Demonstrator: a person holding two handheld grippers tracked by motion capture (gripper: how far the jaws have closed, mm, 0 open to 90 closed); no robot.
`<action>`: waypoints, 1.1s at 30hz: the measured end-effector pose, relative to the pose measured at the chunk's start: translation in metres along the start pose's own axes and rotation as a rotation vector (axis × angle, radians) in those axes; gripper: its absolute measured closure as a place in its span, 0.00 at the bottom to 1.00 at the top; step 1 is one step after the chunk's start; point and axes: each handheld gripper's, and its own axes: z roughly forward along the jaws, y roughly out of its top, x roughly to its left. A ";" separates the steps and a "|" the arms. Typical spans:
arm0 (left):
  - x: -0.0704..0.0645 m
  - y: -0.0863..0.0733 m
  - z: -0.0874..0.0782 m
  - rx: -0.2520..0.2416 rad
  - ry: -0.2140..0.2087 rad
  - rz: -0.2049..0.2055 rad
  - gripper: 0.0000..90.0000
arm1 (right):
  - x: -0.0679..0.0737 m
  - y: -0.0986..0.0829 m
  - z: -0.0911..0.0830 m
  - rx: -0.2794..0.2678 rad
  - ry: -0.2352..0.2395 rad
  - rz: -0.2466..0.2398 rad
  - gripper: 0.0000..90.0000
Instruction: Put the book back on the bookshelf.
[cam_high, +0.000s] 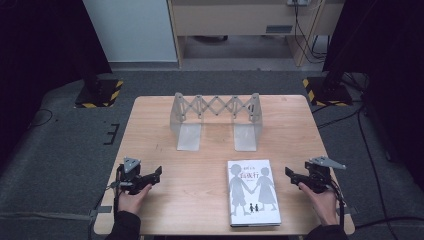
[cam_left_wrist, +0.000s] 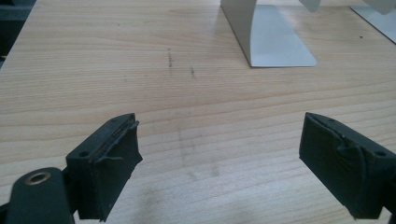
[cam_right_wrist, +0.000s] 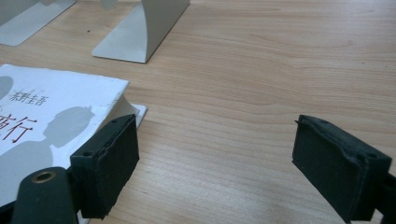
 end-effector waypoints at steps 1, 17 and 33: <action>-0.001 0.000 0.000 0.000 -0.004 0.003 0.13 | 0.001 0.000 0.000 0.001 0.002 -0.005 0.17; -0.034 0.005 -0.004 -0.058 -0.073 0.027 0.14 | 0.027 0.002 -0.002 -0.003 0.065 -0.032 0.18; -0.078 0.003 0.006 -0.070 -0.149 0.073 0.17 | 0.047 -0.004 0.001 0.016 0.131 -0.048 0.21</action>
